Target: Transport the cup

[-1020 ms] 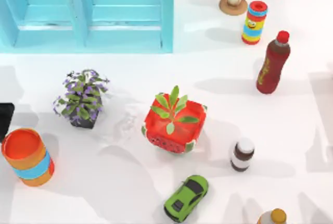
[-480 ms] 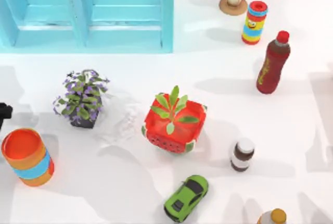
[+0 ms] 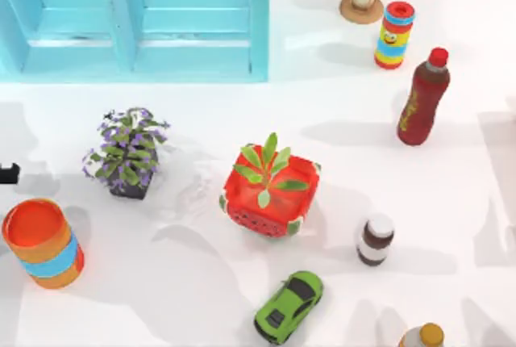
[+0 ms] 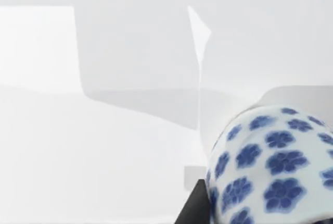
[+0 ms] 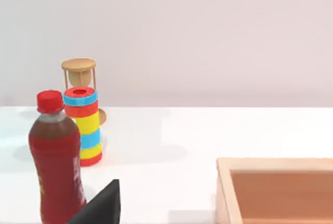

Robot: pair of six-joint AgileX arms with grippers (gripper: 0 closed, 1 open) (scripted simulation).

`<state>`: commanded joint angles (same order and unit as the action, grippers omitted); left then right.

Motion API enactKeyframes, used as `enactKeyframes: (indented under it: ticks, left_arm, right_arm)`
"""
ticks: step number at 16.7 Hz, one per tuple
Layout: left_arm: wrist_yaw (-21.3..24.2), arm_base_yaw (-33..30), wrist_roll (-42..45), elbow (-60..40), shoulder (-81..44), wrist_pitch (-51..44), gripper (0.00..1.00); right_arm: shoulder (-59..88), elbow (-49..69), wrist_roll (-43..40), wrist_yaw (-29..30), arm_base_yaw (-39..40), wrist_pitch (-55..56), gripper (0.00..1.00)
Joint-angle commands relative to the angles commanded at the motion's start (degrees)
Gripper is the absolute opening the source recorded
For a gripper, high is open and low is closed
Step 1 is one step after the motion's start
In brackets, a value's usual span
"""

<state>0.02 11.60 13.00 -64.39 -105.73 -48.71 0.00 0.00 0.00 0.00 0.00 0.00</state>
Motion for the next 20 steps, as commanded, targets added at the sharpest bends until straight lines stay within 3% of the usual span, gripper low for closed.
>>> enactKeyframes:
  ticks: [10, 20]
  left_arm:
    - [0.04, 0.60, 0.62, -0.75, -0.51, -0.57, 0.00]
    - [0.03, 12.50, 12.56, -17.72, -7.20, -11.33, 0.00]
  right_arm:
    - [0.00, 0.00, 0.00, 0.00, 0.00, 0.00, 1.00]
    - [0.00, 0.00, 0.00, 0.00, 0.00, 0.00, 1.00]
